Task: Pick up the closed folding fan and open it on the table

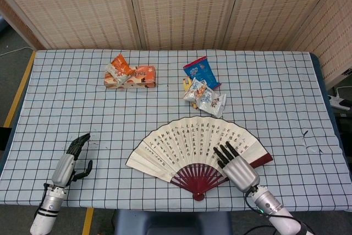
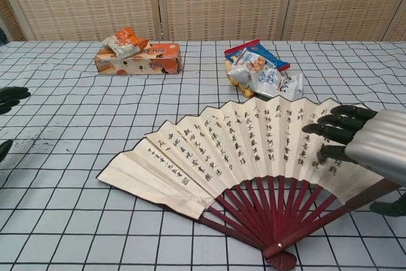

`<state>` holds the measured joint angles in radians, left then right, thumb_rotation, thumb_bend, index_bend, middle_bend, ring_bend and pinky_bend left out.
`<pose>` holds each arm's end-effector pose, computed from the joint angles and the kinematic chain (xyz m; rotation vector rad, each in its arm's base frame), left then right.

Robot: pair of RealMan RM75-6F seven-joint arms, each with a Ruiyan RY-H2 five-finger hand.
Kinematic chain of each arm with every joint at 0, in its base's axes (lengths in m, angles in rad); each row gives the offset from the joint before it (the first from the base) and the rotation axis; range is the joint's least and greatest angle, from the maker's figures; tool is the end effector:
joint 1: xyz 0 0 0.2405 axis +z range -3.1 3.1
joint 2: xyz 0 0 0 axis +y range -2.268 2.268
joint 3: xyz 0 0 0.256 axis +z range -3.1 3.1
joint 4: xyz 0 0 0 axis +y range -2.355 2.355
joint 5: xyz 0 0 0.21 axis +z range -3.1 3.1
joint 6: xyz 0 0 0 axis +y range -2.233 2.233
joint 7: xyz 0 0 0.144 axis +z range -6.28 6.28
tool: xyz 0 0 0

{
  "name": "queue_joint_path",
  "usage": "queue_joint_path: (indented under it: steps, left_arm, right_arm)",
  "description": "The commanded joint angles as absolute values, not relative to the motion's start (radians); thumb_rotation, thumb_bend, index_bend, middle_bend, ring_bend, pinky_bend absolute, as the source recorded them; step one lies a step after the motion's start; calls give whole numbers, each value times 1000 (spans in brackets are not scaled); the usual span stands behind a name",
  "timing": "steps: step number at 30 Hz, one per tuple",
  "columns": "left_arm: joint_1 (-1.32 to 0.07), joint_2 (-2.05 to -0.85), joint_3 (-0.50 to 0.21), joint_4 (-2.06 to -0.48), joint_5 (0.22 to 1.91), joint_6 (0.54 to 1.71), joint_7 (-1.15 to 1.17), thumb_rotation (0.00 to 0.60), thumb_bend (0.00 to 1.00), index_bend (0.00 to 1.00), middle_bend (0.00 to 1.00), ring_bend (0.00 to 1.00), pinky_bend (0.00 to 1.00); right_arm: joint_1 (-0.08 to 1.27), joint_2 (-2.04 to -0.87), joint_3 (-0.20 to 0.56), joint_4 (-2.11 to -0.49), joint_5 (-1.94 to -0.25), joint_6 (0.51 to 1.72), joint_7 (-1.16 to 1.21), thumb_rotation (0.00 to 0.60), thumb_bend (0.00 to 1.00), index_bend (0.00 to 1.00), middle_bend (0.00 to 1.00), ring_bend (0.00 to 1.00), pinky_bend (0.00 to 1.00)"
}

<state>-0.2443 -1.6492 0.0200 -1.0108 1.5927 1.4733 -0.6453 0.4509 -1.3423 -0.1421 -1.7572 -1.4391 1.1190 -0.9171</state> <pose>-0.3117 0.2214 0.0176 -1.3930 -1.3131 -1.4107 -0.2145 -0.2024 0.0115 2.1634 -0.3564 0.4781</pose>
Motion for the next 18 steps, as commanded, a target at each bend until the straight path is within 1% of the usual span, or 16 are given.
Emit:
queue_joint_path:
  steps: [1,4,5,6,8,9,11,12,14,16,17,18]
  left_arm:
    - [-251,-1601,41,-1056,1607,1451,-678,600,515,0,0,0,33]
    - [-250,-1548,59,-1115,1629,1457,-687,600,499,0,0,0,31]
    - [-246,-1528,63,-1140,1634,1467,-680,600,495,0,0,0,30]
    - [-240,-1499,68,-1174,1645,1486,-656,600,495,0,0,0,29]
    - [-226,-1444,79,-1228,1665,1518,-588,600,496,0,0,0,27]
    - [-212,-1403,85,-1269,1671,1538,-529,600,495,0,0,0,26]
    - [-190,-1347,82,-1319,1664,1567,-425,600,493,0,0,0,28]
    - [-176,-1314,76,-1333,1646,1574,-333,600,493,0,0,0,31]
    - [-148,-1282,57,-1357,1588,1576,-188,600,493,0,0,0,30]
    - [-123,-1241,52,-1414,1540,1571,-39,600,481,0,0,0,23]
    - [-116,-1228,50,-1441,1535,1578,1,600,471,0,0,0,19]
    - [-109,-1213,50,-1469,1542,1593,32,600,463,0,0,0,18]
  right_arm:
    - [496,-1257,-120,-1848,-1282,984,-969,553,60,0,0,0,0]
    - [510,-1206,-123,-1911,-1223,940,-922,544,52,0,0,0,0]
    - [506,-1189,-118,-1931,-1224,945,-884,542,50,0,0,0,0]
    - [490,-1163,-109,-1955,-1247,979,-828,540,50,0,0,0,0]
    - [436,-1129,-101,-1972,-1331,1090,-736,539,50,0,0,0,0]
    - [384,-1109,-106,-1968,-1396,1188,-673,538,50,0,0,0,0]
    - [300,-1093,-120,-1932,-1471,1334,-584,538,52,0,0,0,0]
    - [249,-1087,-131,-1892,-1494,1409,-540,538,52,0,0,0,0]
    - [179,-1085,-136,-1836,-1479,1497,-496,538,52,0,0,0,0]
    - [113,-1098,-125,-1773,-1454,1581,-424,537,54,0,0,0,0]
    - [93,-1103,-117,-1755,-1444,1604,-391,537,56,0,0,0,0]
    - [88,-1087,-120,-1742,-1455,1603,-362,537,58,0,0,0,0]
